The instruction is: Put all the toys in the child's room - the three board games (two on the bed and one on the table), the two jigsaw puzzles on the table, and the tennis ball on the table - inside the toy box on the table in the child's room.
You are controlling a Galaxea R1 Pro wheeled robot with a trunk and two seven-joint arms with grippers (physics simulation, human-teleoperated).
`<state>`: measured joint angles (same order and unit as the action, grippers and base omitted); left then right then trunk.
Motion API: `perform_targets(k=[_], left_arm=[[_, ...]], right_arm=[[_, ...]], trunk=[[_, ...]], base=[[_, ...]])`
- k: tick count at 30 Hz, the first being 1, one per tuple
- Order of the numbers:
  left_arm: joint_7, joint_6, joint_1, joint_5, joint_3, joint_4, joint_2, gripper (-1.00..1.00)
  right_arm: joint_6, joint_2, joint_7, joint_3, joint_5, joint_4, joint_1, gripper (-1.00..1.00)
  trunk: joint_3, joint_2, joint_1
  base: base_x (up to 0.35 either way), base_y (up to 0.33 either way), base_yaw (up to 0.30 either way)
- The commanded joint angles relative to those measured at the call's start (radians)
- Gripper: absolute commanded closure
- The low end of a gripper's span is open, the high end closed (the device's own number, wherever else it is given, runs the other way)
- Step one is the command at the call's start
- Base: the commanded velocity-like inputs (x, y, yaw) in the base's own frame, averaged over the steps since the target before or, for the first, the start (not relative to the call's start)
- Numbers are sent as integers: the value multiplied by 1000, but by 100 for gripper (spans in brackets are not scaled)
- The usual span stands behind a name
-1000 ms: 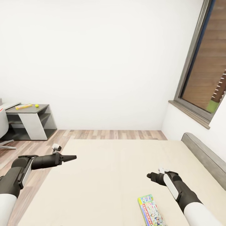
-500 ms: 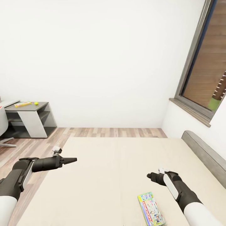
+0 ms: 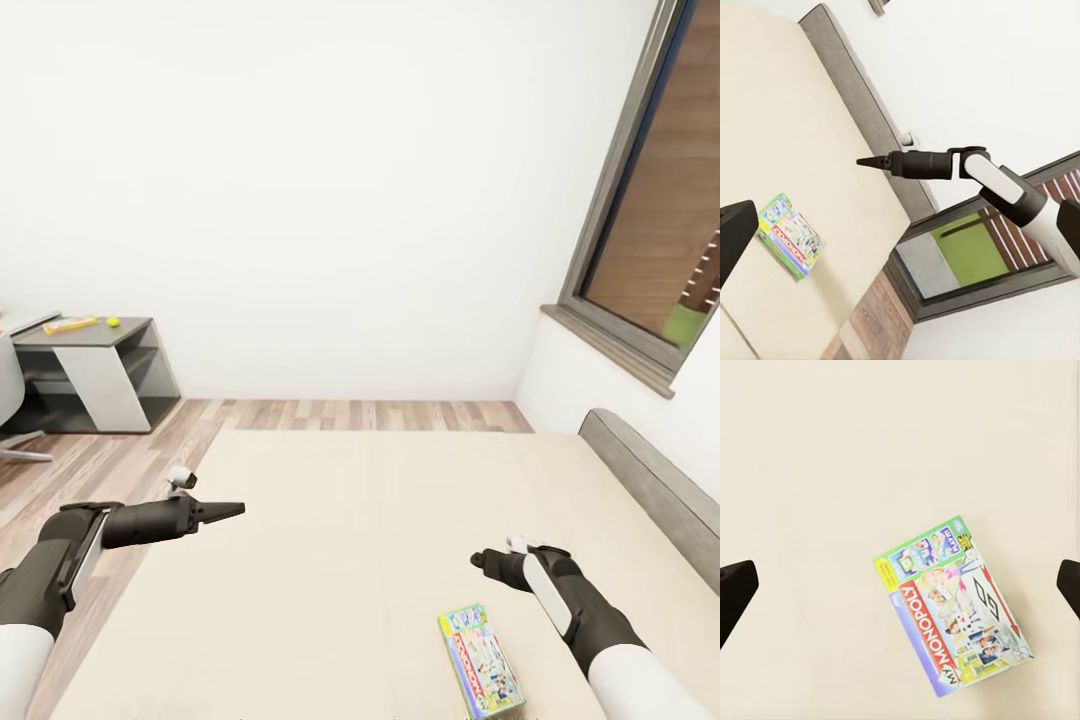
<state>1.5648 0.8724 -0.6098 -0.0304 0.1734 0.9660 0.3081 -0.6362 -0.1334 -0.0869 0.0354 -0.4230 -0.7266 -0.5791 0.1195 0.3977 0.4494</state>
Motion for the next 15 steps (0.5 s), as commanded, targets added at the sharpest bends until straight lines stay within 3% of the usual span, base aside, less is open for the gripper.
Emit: perform_targets(k=[1,15], left_arm=[[5,11,-1,1,0,1,1,-100],[6,10,-1,0,0,2,1,-100]], right_arm=[[-3,-2,-9,4,-11,-1,-1,-100],[35,4,-10,4,-10,-2,-1,-100]], trunk=[[4,2,1],[27,2,1]], base=[[0,0,0],[0,0,0]])
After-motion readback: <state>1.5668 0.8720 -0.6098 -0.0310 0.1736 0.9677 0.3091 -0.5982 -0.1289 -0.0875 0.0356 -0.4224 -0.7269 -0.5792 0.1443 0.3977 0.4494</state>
